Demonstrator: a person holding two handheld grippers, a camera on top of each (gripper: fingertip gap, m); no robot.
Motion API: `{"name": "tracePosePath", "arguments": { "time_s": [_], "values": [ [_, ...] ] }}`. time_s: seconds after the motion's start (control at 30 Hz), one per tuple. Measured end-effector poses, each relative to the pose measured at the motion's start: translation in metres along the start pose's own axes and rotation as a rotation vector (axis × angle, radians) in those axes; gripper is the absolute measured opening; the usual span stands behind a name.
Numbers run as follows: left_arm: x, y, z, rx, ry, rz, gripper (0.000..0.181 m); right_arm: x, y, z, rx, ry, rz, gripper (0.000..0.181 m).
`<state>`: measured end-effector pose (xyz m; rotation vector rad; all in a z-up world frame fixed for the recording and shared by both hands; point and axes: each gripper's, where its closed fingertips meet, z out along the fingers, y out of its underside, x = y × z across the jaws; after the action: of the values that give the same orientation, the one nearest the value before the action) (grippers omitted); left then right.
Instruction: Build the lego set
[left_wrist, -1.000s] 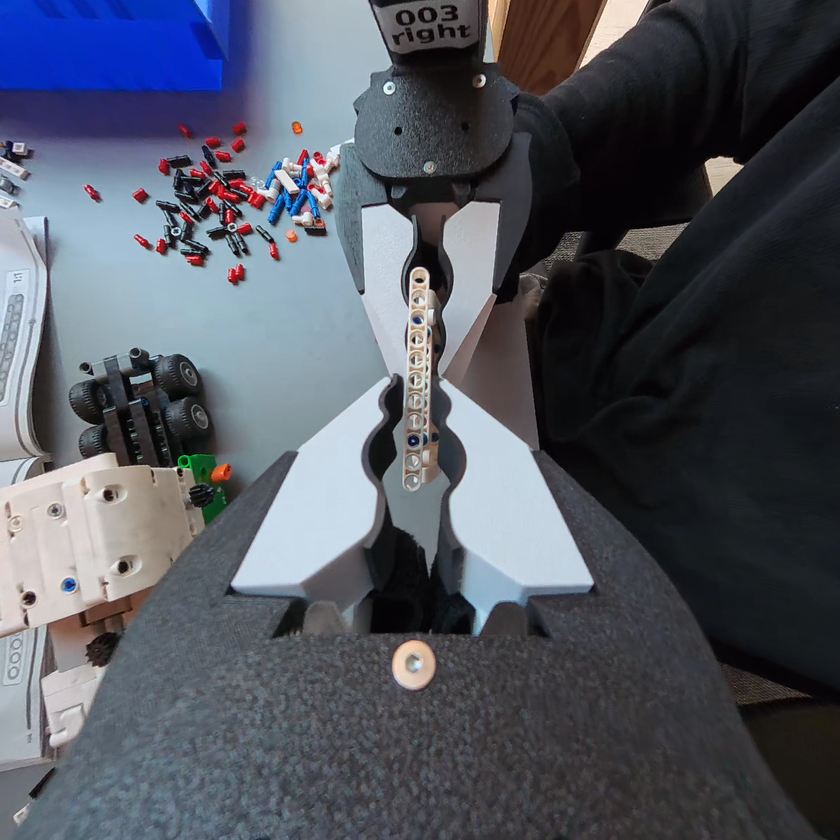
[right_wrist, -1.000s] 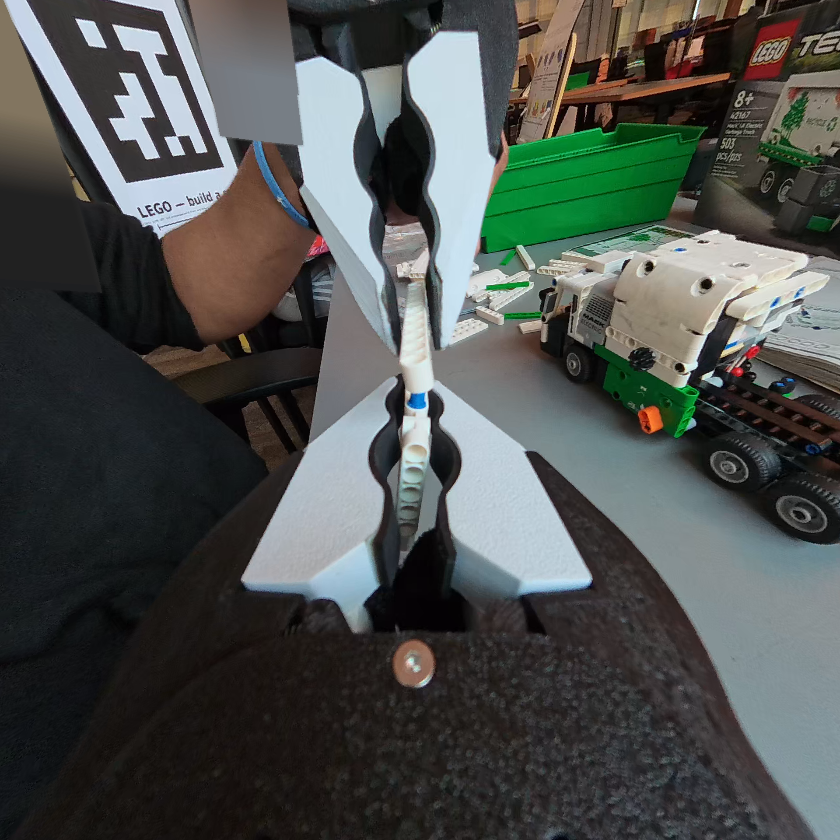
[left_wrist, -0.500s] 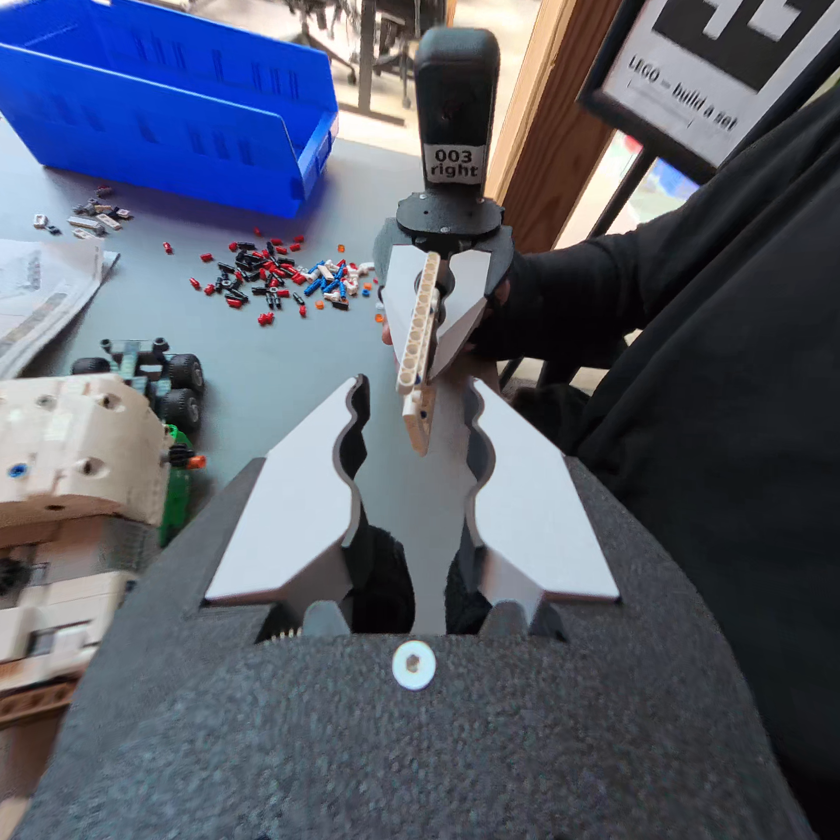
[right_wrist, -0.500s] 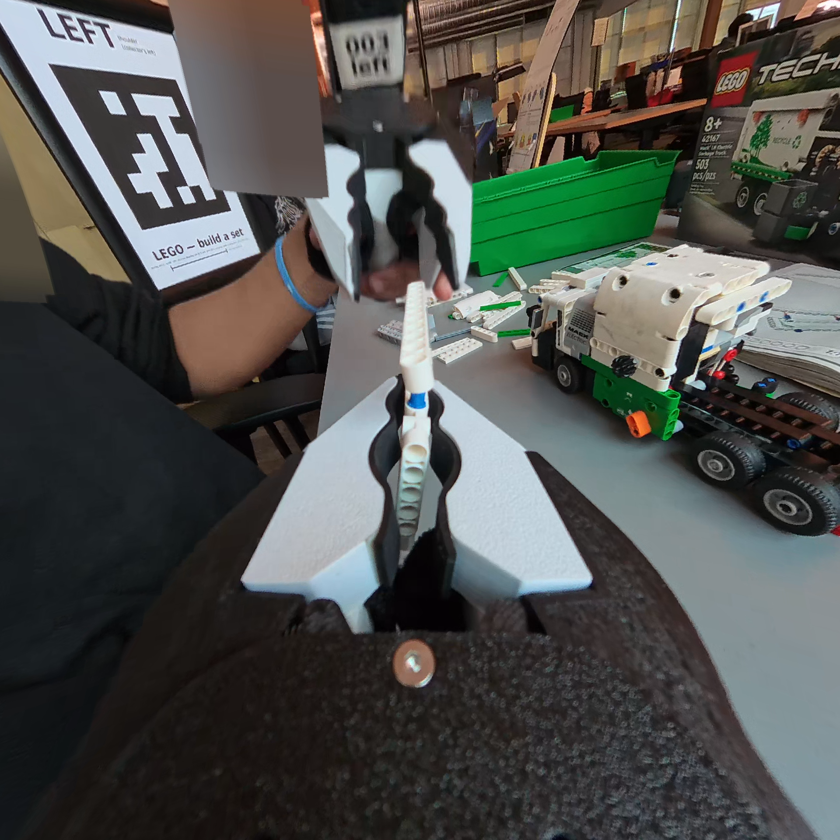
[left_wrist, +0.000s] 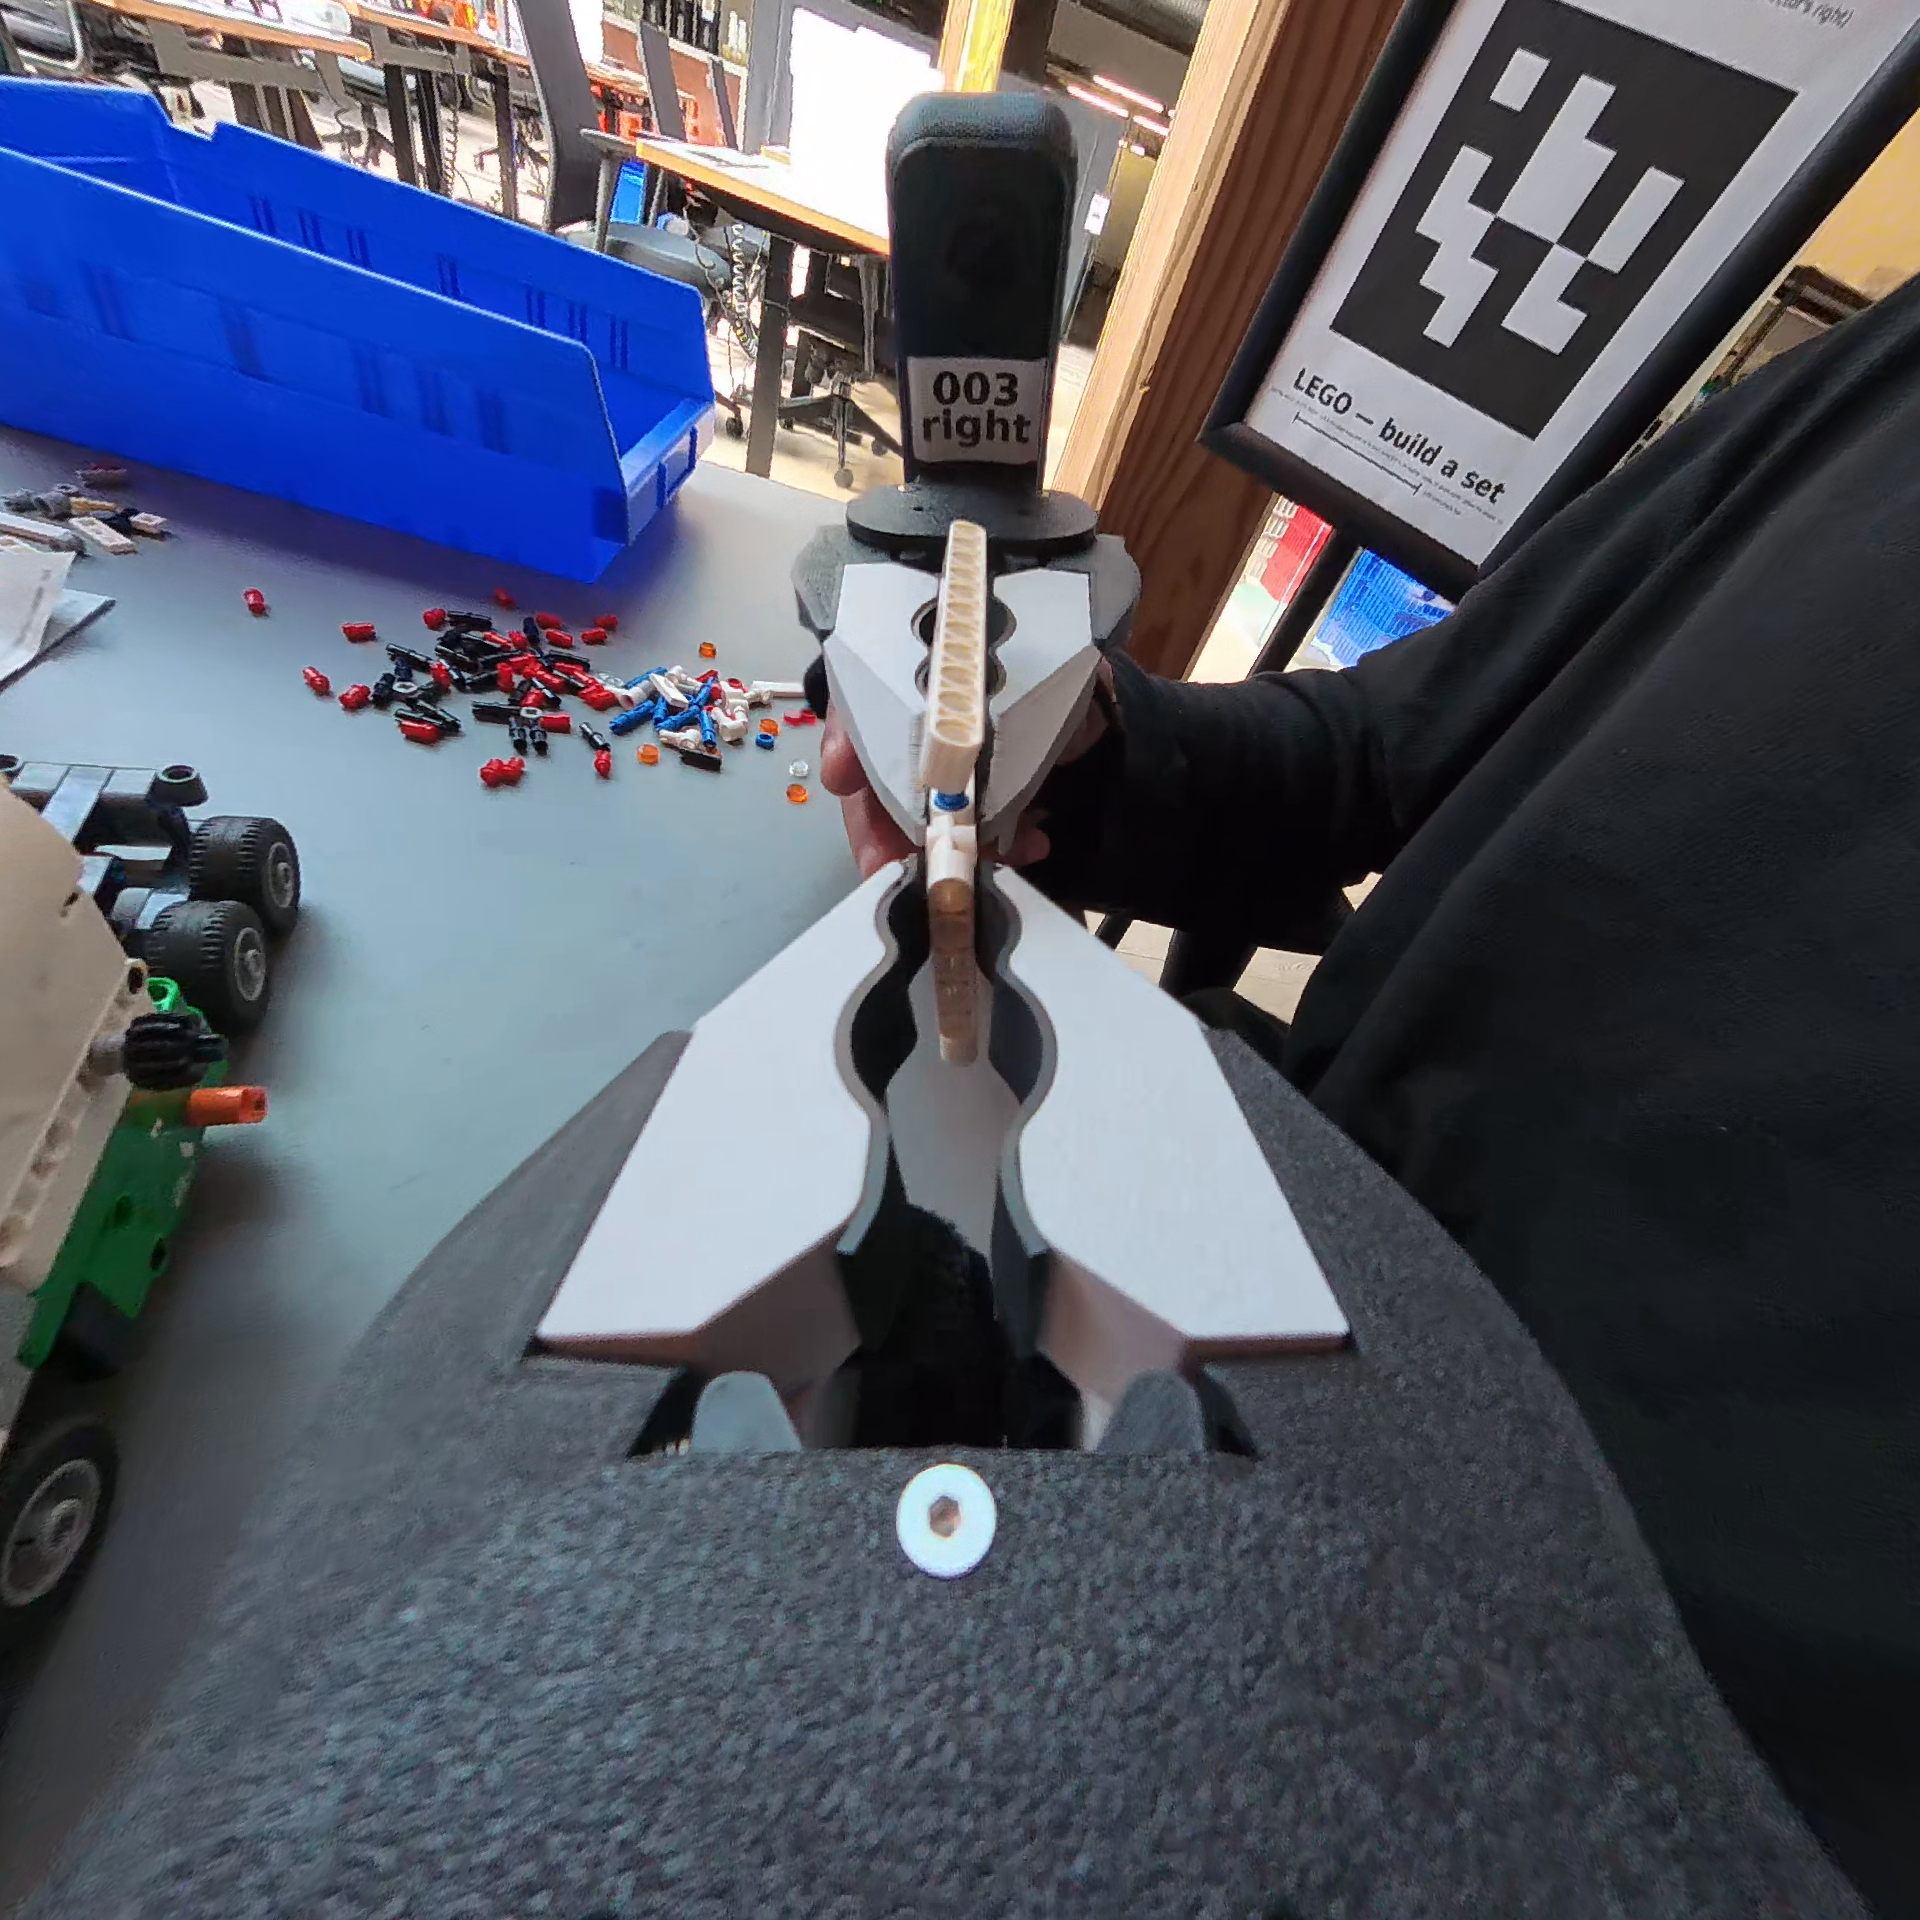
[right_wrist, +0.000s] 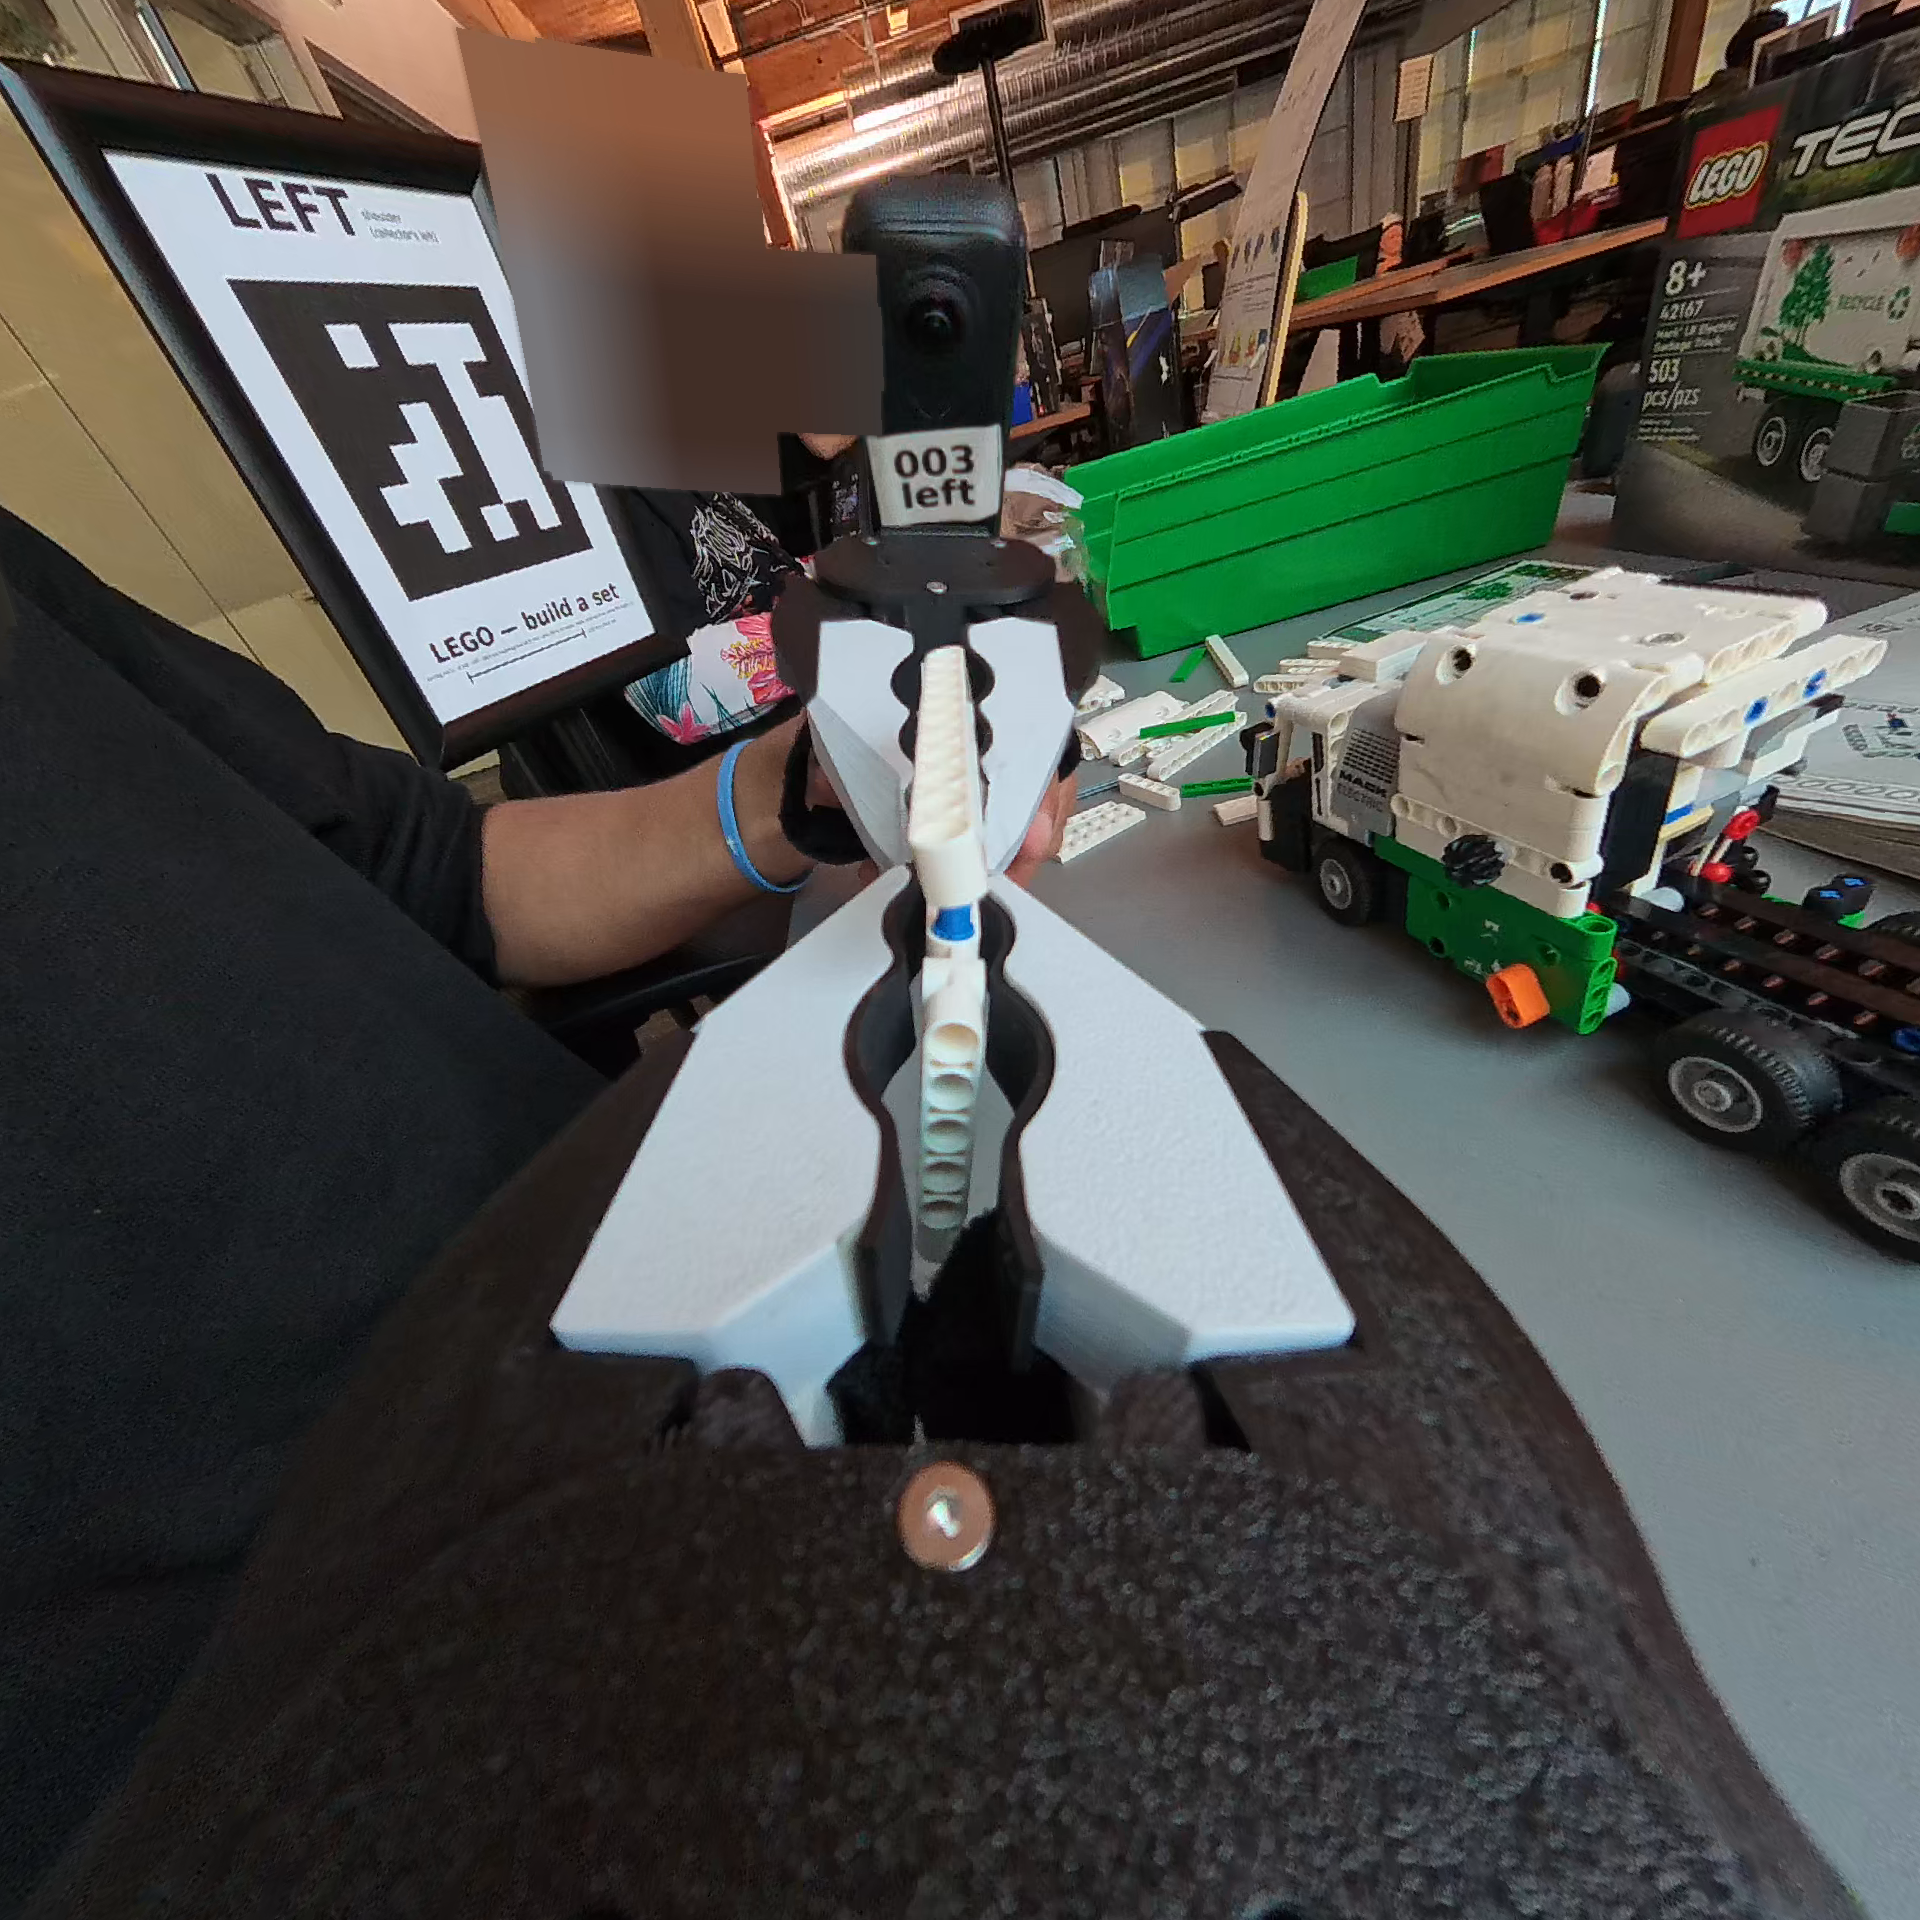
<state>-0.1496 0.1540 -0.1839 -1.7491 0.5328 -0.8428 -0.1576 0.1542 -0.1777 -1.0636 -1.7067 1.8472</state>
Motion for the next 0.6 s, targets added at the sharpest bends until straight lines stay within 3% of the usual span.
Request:
{"name": "tracePosePath", "arguments": {
  "time_s": [0.43, 0.6],
  "values": [
    [-0.002, 0.004, 0.002, 0.024, 0.022, -0.026, 0.006, 0.013, 0.004, -0.006, -0.192, 0.207, -0.305, 0.024],
    [-0.004, 0.001, -0.004, 0.044, 0.012, -0.037, 0.006, 0.013, -0.002, -0.021, -0.207, 0.232, -0.297, 0.029]
  ]
}}
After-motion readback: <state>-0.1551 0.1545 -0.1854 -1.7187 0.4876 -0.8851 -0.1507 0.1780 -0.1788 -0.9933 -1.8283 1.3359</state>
